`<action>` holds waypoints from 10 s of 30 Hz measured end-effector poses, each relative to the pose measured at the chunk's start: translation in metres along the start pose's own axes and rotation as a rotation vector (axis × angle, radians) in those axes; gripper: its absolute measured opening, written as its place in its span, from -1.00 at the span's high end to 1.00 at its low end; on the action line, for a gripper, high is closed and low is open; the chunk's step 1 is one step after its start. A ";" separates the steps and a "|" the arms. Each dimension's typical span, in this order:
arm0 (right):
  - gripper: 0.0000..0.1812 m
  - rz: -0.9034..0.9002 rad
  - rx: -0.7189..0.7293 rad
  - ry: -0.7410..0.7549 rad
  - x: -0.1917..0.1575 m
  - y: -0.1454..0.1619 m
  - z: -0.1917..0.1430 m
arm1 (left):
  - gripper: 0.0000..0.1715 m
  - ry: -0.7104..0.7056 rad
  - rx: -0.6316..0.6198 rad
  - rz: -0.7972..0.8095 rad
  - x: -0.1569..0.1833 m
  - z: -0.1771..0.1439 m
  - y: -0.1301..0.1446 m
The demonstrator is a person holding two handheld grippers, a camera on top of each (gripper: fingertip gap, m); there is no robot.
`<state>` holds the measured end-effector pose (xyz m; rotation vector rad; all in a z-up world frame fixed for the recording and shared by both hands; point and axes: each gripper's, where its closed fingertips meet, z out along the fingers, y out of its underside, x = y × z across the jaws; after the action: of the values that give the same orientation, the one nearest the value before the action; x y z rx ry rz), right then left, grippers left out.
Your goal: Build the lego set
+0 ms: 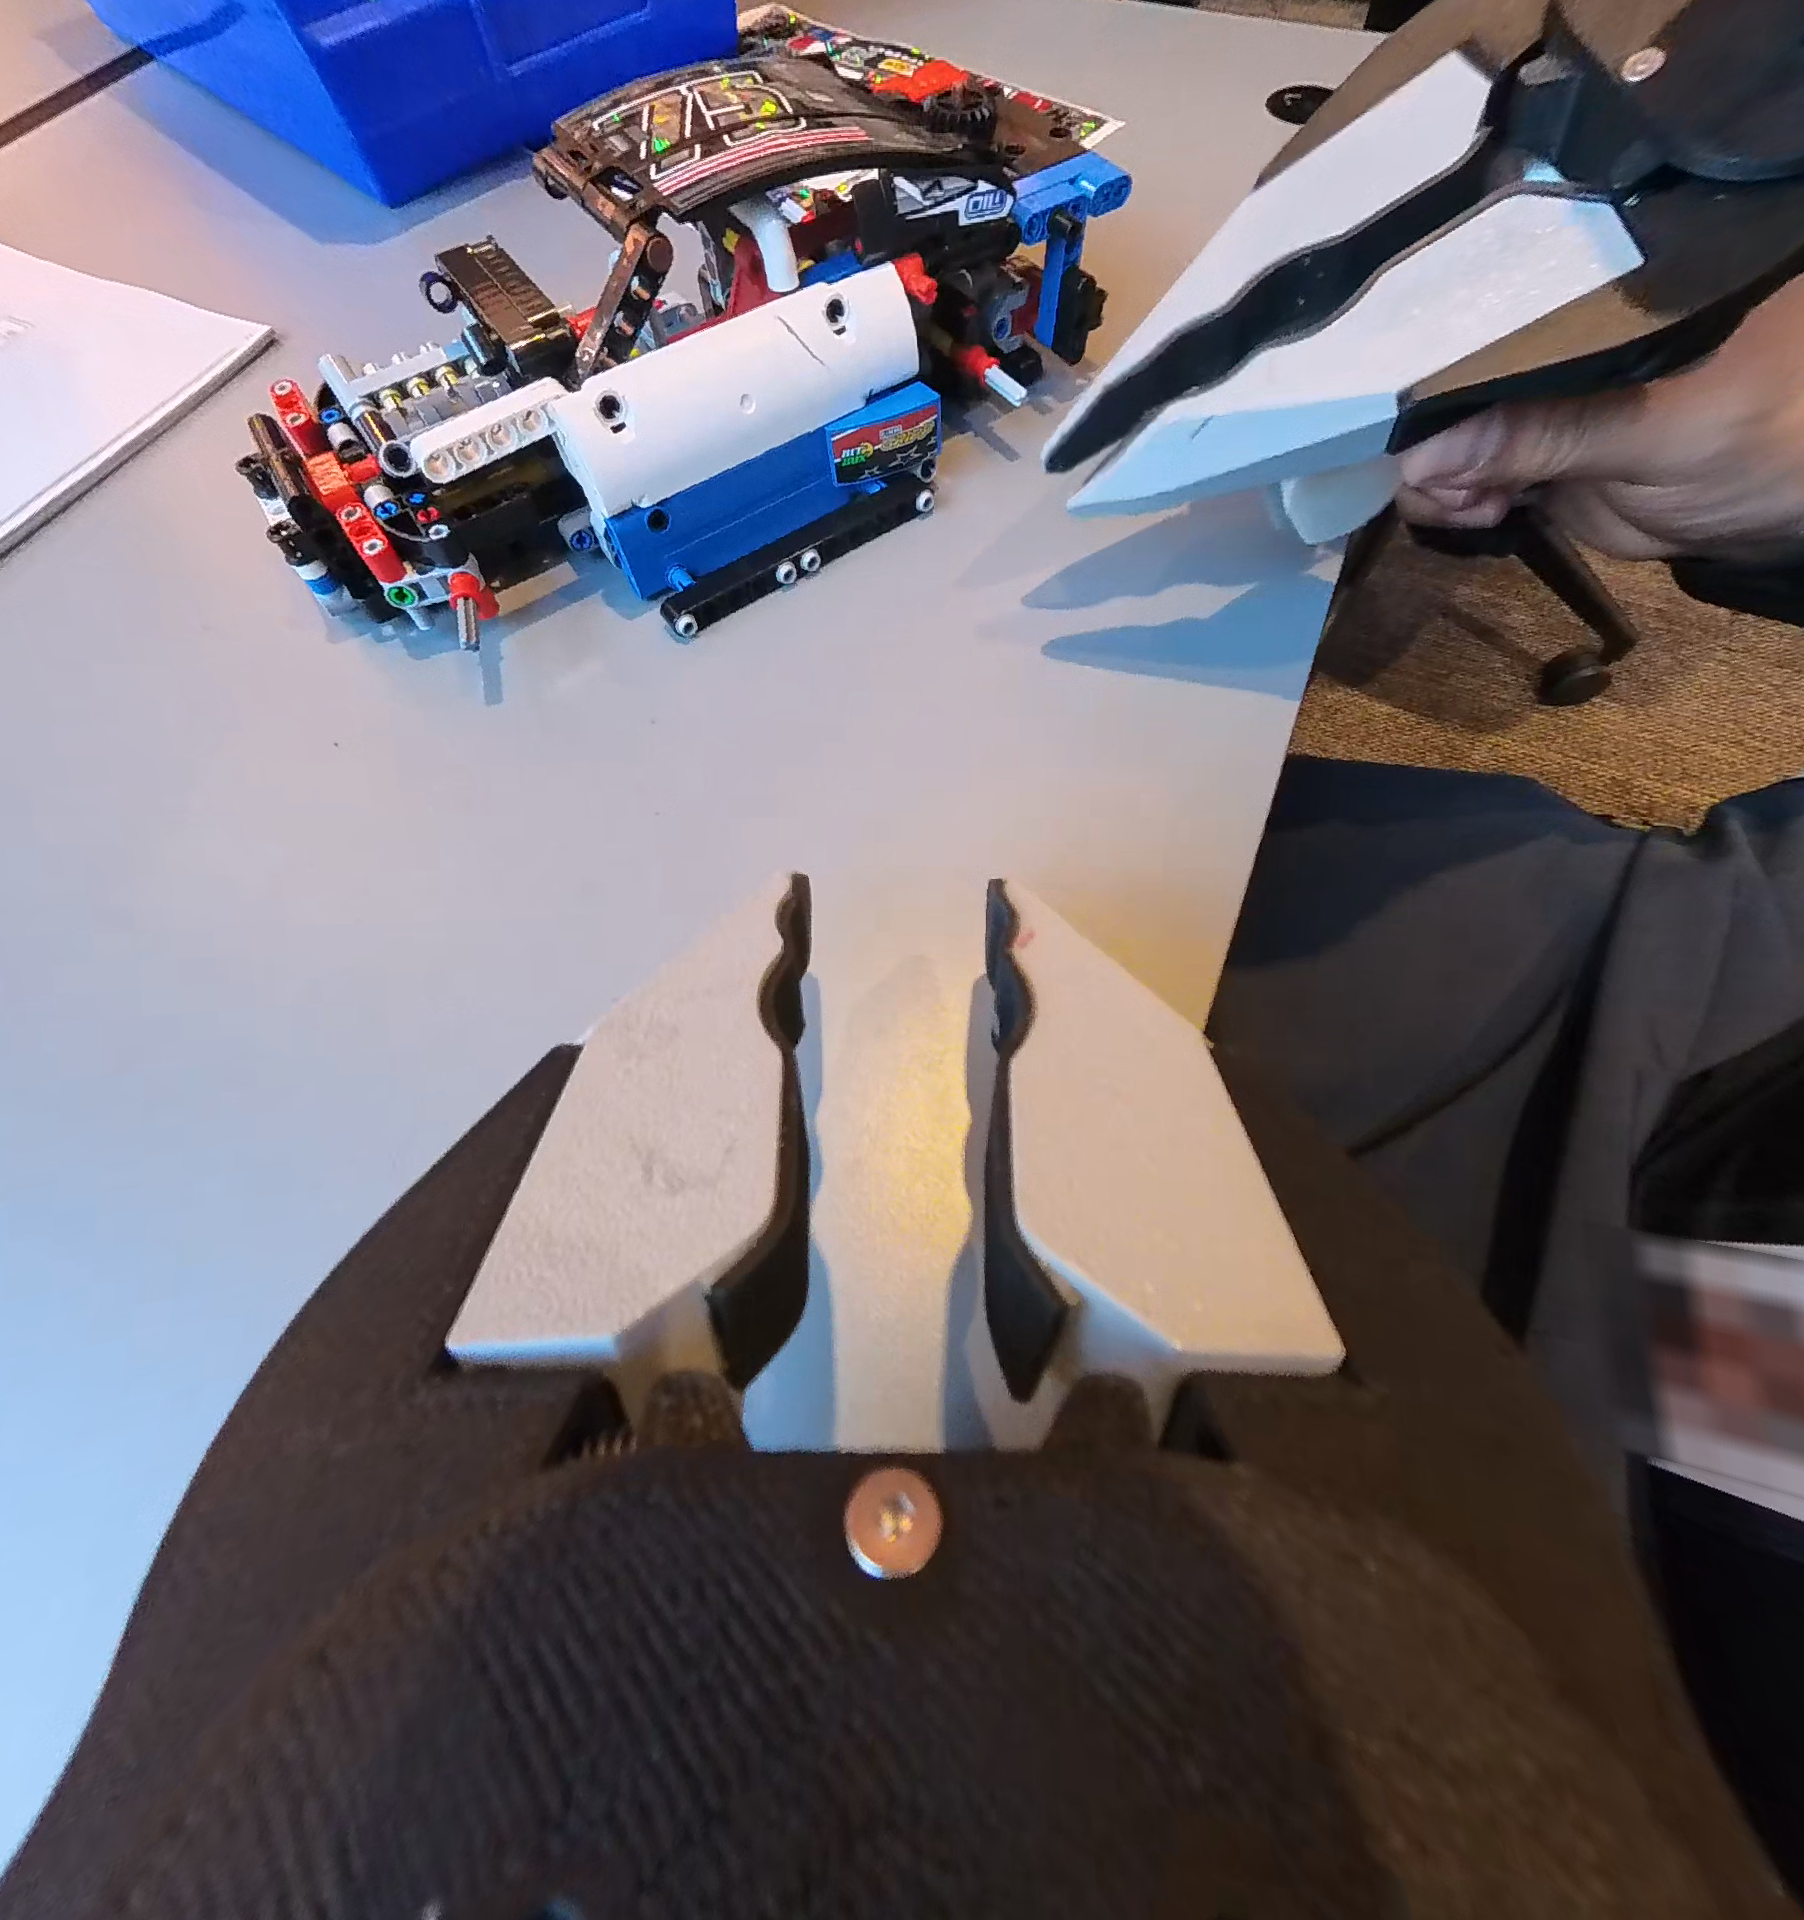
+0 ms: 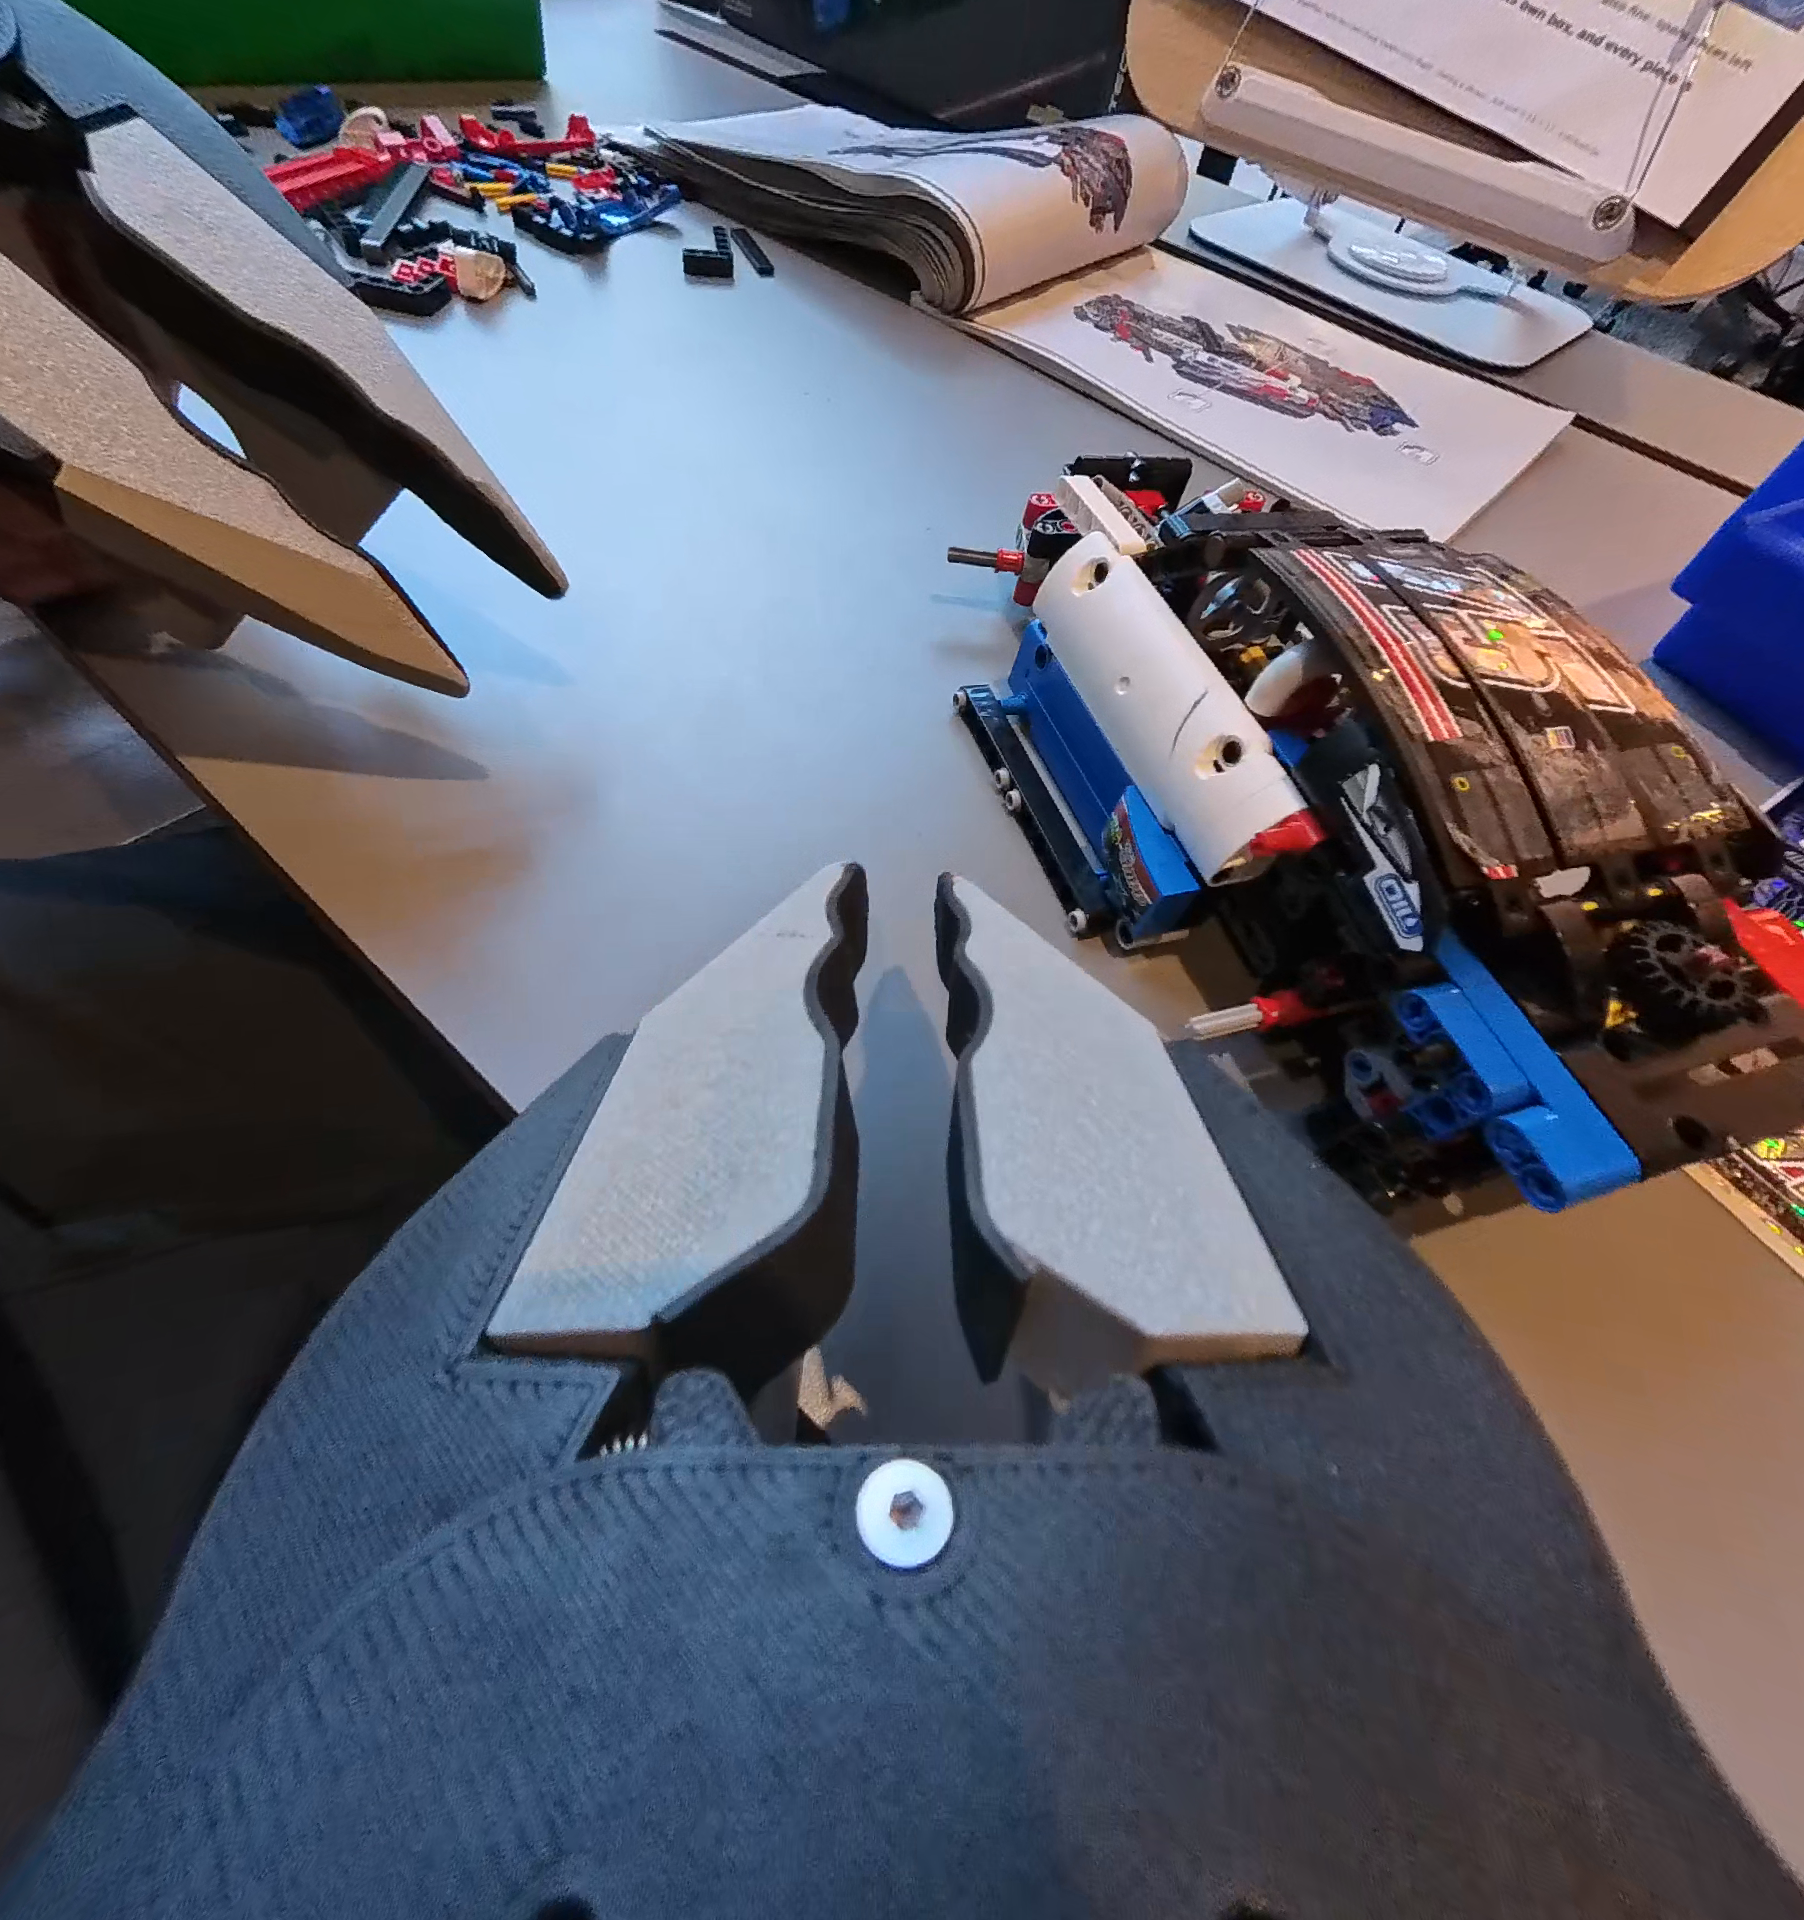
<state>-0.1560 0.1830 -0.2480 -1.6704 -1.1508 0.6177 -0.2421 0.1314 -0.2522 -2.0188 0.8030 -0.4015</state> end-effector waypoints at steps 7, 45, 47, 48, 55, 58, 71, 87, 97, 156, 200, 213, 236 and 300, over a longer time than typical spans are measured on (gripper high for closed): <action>0.87 -0.022 -0.008 0.019 0.005 0.001 -0.003 | 0.64 -0.003 -0.012 0.007 0.001 0.001 0.001; 0.67 -0.137 -0.345 0.137 0.060 0.031 0.026 | 0.50 0.277 -0.184 0.211 -0.063 0.113 -0.033; 0.68 -0.145 -0.346 0.136 0.060 0.030 0.028 | 0.56 0.274 -0.180 0.210 -0.064 0.114 -0.033; 0.68 -0.148 -0.346 0.135 0.060 0.030 0.028 | 0.56 0.270 -0.179 0.210 -0.065 0.114 -0.033; 0.68 -0.165 -0.344 0.143 0.060 0.030 0.028 | 0.60 0.233 -0.174 0.210 -0.065 0.113 -0.032; 0.68 -0.172 -0.344 0.142 0.058 0.031 0.024 | 0.67 0.231 -0.178 0.196 -0.059 0.110 -0.030; 0.68 -0.197 -0.333 0.109 0.032 0.040 -0.004 | 0.69 0.226 -0.198 0.216 -0.022 0.093 -0.020; 0.66 -0.140 -0.294 0.068 0.022 0.022 -0.027 | 0.69 0.262 -0.227 0.064 0.000 0.069 -0.041; 0.66 -0.129 -0.243 0.057 0.035 -0.001 -0.034 | 0.67 0.278 -0.236 -0.016 -0.002 0.061 -0.069; 0.74 -0.136 -0.250 -0.008 0.042 0.035 -0.016 | 0.86 0.272 -0.167 -0.320 -0.002 0.075 -0.029; 0.89 -0.124 0.002 0.040 0.031 0.015 -0.024 | 0.74 0.162 -0.053 -0.088 -0.010 0.050 -0.022; 0.89 -0.118 0.024 0.031 0.030 0.013 -0.023 | 0.76 0.139 -0.077 -0.043 -0.008 0.052 -0.018; 0.87 -0.210 0.002 0.002 0.015 0.015 -0.021 | 0.71 0.239 -0.176 0.062 0.015 0.058 -0.005; 0.67 -0.295 -0.246 0.174 0.038 0.035 -0.016 | 0.91 0.118 -0.141 0.257 0.011 0.068 -0.014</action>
<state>-0.1131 0.2073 -0.2693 -1.6753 -1.3530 0.1467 -0.1911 0.1722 -0.2776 -2.0013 1.1773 -0.3256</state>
